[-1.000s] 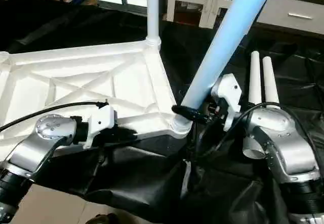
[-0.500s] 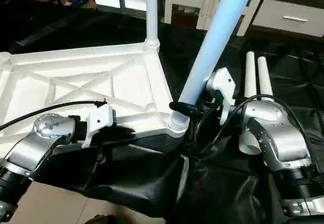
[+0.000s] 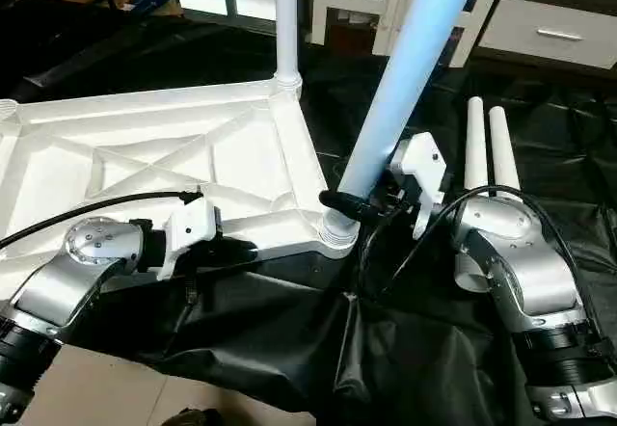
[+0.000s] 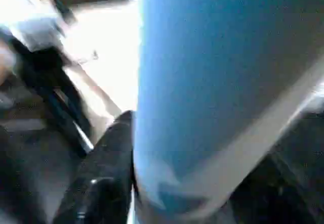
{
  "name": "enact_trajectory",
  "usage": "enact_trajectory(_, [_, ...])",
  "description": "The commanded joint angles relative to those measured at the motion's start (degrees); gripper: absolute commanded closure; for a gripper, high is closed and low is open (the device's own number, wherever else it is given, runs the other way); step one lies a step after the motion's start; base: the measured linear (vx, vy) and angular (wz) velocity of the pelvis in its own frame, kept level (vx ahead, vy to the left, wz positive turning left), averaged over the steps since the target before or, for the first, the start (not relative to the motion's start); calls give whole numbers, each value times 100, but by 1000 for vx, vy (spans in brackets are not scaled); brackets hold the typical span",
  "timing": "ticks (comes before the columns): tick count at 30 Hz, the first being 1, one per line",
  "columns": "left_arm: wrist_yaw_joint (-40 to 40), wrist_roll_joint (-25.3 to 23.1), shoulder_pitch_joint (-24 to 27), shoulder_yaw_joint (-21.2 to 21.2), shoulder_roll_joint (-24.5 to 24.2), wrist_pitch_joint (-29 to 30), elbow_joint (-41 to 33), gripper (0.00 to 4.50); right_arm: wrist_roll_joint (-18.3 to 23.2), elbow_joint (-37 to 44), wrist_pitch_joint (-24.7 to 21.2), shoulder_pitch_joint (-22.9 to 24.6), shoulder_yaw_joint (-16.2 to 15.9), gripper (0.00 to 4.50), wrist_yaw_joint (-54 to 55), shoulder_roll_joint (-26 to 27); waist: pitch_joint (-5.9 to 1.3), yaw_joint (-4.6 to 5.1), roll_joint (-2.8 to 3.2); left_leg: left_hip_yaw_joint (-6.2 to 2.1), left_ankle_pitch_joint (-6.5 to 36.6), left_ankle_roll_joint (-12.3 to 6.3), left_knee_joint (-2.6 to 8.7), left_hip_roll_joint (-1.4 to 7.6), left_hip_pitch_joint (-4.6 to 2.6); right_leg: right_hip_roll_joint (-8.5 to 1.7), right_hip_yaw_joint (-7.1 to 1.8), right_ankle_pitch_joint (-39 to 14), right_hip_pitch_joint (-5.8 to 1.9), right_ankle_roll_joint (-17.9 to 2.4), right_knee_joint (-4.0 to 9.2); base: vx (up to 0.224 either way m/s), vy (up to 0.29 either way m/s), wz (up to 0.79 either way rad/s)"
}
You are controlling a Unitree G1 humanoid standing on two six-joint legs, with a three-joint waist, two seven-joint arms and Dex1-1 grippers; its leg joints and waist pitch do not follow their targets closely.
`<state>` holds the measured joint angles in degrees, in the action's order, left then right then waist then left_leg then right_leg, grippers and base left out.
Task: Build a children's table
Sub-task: Insert table leg to table base
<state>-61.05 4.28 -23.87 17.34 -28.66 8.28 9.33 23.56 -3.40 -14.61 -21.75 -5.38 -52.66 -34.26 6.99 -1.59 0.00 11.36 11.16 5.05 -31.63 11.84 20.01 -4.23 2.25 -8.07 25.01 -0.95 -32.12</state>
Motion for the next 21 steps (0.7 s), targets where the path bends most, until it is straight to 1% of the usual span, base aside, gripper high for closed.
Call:
enact_trajectory(1, [-85, 110, -50, -115, -53, -170, -285, 450, -545, -518, -257, 244, -190, 216, 263, -81, -289, -7, 66, -7, 1349, -219, 348, 105, -43, -227, -204, -1358, -280, -1279, 322, 0, 0, 0])
enact_trajectory(2, [-84, 110, -24, -109, -68, -160, -310, 450, -609, -535, -218, 204, -192, 216, 309, -79, -288, 12, 17, -13, 1188, -286, 345, 102, 8, -208, -197, -1060, -317, -1343, 272, 0, 0, 0])
enact_trajectory(3, [-84, 110, -24, -109, -68, -160, -310, 450, -609, -535, -218, 204, -192, 216, 309, -79, -279, 2, 46, -11, 1151, -336, 346, 101, 7, -221, -194, -1069, -312, -1347, 271, 0, 0, 0])
enact_trajectory(5, [-65, 99, 3, -108, -82, -156, -337, 450, -636, -584, -201, 154, -207, 216, 282, -96, -292, 5, 41, 0, 1013, -411, 328, 108, -8, -224, -200, -886, -312, -1417, 250, 0, 0, 0])
enact_trajectory(6, [-55, 93, 17, -109, -89, -151, -353, 450, -640, -605, -193, 136, -212, 216, 262, -106, -296, 9, 21, 4, 964, -452, 320, 102, 3, -223, -197, -833, -326, -1442, 242, 0, 0, 0])
enact_trajectory(7, [-49, 90, 25, -110, -93, -148, -363, 450, -642, -618, -189, 124, -214, 216, 249, -114, -292, 4, 29, 1, 954, -478, 322, 104, 4, -232, -198, -876, -327, -1444, 240, 0, 0, 0])
enact_trajectory(9, [-20, 86, 33, -119, -87, -143, -376, 450, -642, -646, -194, 92, -224, 216, 205, -136, -286, 8, 19, 5, 1017, -480, 323, 109, -4, -235, -199, -1031, -318, -1425, 257, 0, 0, 0])
enact_trajectory(13, [-2, 86, 52, -131, -95, -160, -379, 450, -678, -657, -185, 60, -240, 216, 176, -135, -277, 9, 20, 1, 1102, -444, 327, 108, -3, -241, -202, -1271, -311, -1352, 278, 0, 0, 0])
enact_trajectory(15, [8, 88, 56, -134, -98, -165, -378, 450, -611, -570, -266, 83, -257, 216, 79, -145, -292, 10, 23, 0, 1020, -452, 321, 109, -10, -234, -202, -1160, -313, -1359, 261, 0, 0, 0])
enact_trajectory(18, [13, 88, 61, -131, -102, -169, -378, 450, -569, -517, -302, 102, -272, 216, 35, -153, -294, 10, 22, 6, 934, -501, 311, 105, -6, -229, -202, -989, -318, -1414, 246, 0, 0, 0])
enact_trajectory(19, [13, 88, 61, -131, -102, -169, -378, 450, -569, -517, -302, 102, -272, 216, 35, -153, -296, 11, 15, 9, 923, -511, 309, 103, -7, -227, -201, -971, -320, -1421, 245, 0, 0, 0])
enact_trajectory(21, [28, 94, 61, -128, -102, -172, -374, 450, -637, -524, -236, 90, -300, 216, 127, -126, -295, 10, 18, 5, 920, -523, 309, 104, -5, -228, -198, -980, -322, -1428, 241, 0, 0, 0])
